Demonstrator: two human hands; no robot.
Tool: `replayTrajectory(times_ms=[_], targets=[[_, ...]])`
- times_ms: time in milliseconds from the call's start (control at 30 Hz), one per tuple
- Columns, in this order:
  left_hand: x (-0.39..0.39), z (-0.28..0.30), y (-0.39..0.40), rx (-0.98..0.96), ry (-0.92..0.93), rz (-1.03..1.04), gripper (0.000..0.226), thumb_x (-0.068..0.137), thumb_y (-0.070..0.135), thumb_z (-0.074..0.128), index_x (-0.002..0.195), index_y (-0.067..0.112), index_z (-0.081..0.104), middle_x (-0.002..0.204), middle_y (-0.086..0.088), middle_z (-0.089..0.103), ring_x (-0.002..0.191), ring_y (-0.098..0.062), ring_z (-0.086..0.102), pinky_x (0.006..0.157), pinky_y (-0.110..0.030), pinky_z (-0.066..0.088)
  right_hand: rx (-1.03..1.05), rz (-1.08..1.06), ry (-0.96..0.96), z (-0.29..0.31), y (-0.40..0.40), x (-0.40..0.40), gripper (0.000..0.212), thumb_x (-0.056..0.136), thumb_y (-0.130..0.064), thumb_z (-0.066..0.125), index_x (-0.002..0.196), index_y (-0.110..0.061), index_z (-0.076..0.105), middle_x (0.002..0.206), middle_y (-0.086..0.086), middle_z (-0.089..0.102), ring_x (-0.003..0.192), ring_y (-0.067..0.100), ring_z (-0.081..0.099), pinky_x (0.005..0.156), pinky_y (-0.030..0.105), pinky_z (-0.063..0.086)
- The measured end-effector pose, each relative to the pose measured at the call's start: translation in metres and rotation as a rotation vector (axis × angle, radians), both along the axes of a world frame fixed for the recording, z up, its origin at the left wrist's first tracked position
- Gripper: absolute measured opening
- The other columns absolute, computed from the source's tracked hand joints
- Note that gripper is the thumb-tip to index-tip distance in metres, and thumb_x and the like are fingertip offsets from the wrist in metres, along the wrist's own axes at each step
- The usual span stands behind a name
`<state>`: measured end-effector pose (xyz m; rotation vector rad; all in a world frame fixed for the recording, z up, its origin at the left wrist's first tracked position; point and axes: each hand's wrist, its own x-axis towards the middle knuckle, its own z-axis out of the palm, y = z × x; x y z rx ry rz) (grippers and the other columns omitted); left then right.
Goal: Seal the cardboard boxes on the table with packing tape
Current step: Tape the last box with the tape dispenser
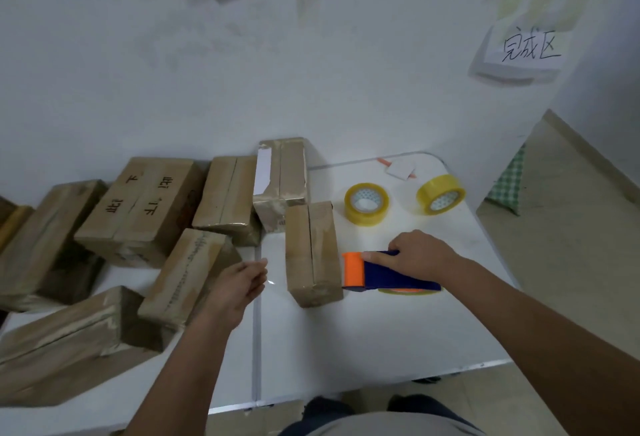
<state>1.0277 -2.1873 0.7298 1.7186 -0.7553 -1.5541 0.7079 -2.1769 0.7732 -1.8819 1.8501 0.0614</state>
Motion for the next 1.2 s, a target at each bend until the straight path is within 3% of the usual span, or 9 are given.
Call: replayTrajectory(times_ms=[133,367,533,700,833,933,1033,1100,1200], targets=[[-0.011,-0.011,0.014,-0.032,-0.044,0.076,0.016,0.094,0.017,0.067,0.100,0.003,0.068,0.088,-0.010,0.065,0.084,-0.018,0.062,0.088,-0.031,0.053,-0.051,0.009,0.087,-0.004,0.002,-0.003,0.076,0.073,-0.089,0.036,0.064,-0.017,0.056,0.067,0.001,0.059,0.060,0.015,0.057,0.058,0.028,0.042],[0.001,-0.020,0.015,-0.034,-0.080,0.163,0.014,0.094,0.016,0.066,0.093,0.003,0.065,0.077,-0.008,0.059,0.076,-0.016,0.058,0.083,-0.029,0.052,-0.016,0.020,0.070,-0.016,0.006,-0.011,0.077,0.070,-0.091,0.037,0.069,-0.018,0.063,0.068,-0.001,0.061,0.064,0.014,0.060,0.061,0.029,0.046],[0.003,-0.031,0.020,0.034,-0.092,0.151,0.010,0.096,0.015,0.064,0.095,0.004,0.065,0.084,-0.008,0.062,0.082,-0.017,0.059,0.078,-0.026,0.052,-0.033,0.062,0.156,-0.021,0.001,-0.015,0.083,0.069,-0.092,0.034,0.074,-0.015,0.066,0.068,-0.001,0.061,0.062,0.013,0.058,0.059,0.026,0.044],[-0.005,-0.037,0.020,0.008,-0.159,0.137,0.017,0.094,0.021,0.068,0.096,0.005,0.063,0.088,-0.008,0.061,0.087,-0.019,0.059,0.088,-0.033,0.050,-0.017,0.062,0.177,-0.023,-0.007,-0.013,0.077,0.072,-0.090,0.035,0.069,-0.018,0.062,0.069,-0.001,0.061,0.063,0.013,0.059,0.059,0.026,0.044],[-0.010,-0.048,0.018,0.009,-0.222,0.096,0.026,0.087,0.023,0.076,0.095,0.004,0.060,0.089,-0.007,0.056,0.089,-0.023,0.055,0.087,-0.038,0.047,-0.009,0.068,0.194,-0.023,-0.013,-0.012,0.077,0.071,-0.091,0.035,0.065,-0.018,0.059,0.068,0.000,0.060,0.063,0.014,0.059,0.062,0.028,0.046],[-0.013,-0.055,0.017,0.036,-0.283,0.051,0.037,0.082,0.034,0.080,0.081,0.012,0.049,0.077,-0.001,0.046,0.086,-0.022,0.048,0.077,-0.034,0.043,0.003,0.068,0.208,-0.025,-0.016,-0.013,0.077,0.071,-0.091,0.035,0.065,-0.019,0.059,0.068,-0.001,0.060,0.062,0.014,0.059,0.061,0.028,0.046],[-0.022,-0.053,0.018,0.084,-0.341,0.012,0.053,0.078,0.046,0.081,0.094,0.010,0.045,0.082,0.001,0.042,0.086,-0.019,0.044,0.074,-0.041,0.045,0.021,0.077,0.227,-0.030,-0.019,-0.012,0.077,0.072,-0.090,0.036,0.068,-0.017,0.061,0.069,0.000,0.061,0.063,0.014,0.060,0.060,0.026,0.044],[-0.031,-0.049,0.020,0.092,-0.349,0.003,0.063,0.076,0.048,0.082,0.110,0.009,0.046,0.099,-0.001,0.047,0.095,-0.020,0.048,0.077,-0.036,0.040,0.031,0.069,0.235,-0.033,-0.022,-0.012,0.078,0.072,-0.090,0.036,0.069,-0.017,0.062,0.070,0.000,0.061,0.064,0.014,0.061,0.060,0.026,0.044],[-0.036,-0.052,0.019,0.077,-0.362,-0.016,0.063,0.077,0.044,0.083,0.115,0.011,0.044,0.111,-0.008,0.052,0.097,-0.021,0.052,0.074,-0.030,0.040,0.061,0.048,0.241,-0.036,-0.024,-0.012,0.075,0.073,-0.090,0.037,0.069,-0.018,0.060,0.071,-0.001,0.060,0.065,0.015,0.061,0.060,0.027,0.044]])
